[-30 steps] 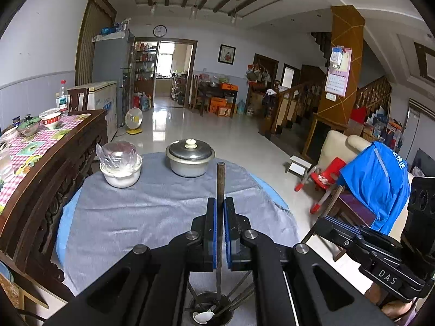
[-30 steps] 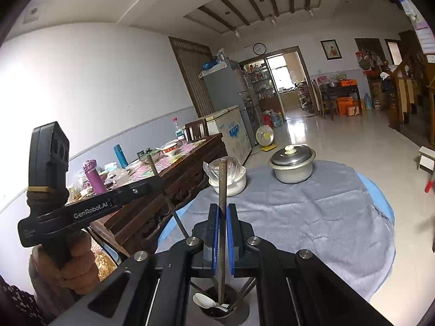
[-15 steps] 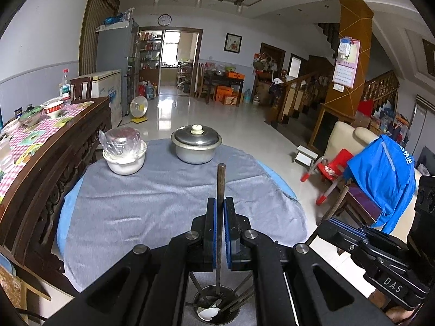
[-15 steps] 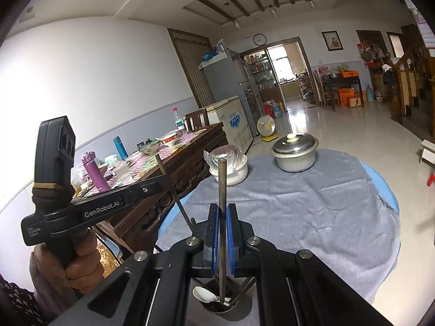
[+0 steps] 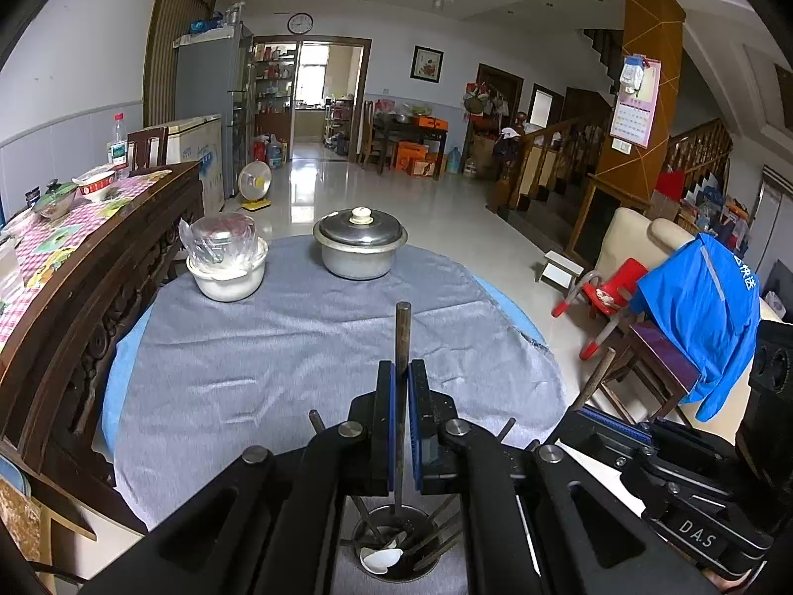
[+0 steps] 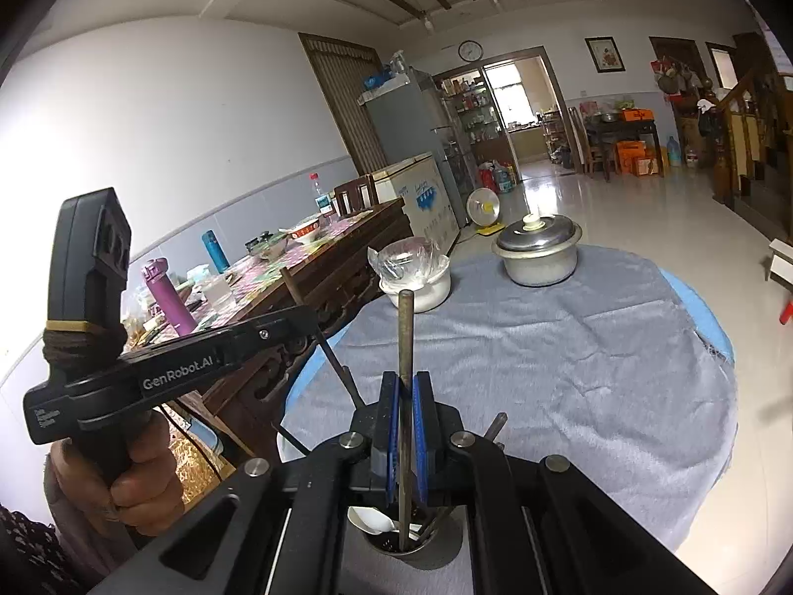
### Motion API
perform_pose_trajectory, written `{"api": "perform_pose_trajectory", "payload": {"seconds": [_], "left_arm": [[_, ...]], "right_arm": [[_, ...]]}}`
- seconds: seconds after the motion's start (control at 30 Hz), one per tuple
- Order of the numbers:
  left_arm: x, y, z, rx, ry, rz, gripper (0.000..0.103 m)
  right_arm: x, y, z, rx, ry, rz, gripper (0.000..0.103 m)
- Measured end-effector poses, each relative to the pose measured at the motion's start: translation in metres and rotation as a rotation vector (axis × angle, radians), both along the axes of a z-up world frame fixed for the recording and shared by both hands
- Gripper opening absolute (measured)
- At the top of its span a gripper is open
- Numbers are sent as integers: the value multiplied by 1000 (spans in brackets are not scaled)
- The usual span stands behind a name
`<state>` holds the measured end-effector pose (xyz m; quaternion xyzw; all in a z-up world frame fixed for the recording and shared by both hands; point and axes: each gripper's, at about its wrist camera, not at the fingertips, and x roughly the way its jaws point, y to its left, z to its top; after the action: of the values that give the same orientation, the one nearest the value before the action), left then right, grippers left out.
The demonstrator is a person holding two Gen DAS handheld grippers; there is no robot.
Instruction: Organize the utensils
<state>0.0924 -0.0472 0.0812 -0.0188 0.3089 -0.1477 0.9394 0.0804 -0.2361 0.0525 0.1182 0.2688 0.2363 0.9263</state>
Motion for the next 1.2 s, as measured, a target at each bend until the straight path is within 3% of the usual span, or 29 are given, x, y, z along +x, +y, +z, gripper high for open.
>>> {"api": "perform_pose_trajectory", "payload": {"seconds": [1.2], "left_arm": [[2, 11, -15, -32, 59, 4, 5]], "right_arm": [[6, 12, -19, -18, 55, 4, 7]]}}
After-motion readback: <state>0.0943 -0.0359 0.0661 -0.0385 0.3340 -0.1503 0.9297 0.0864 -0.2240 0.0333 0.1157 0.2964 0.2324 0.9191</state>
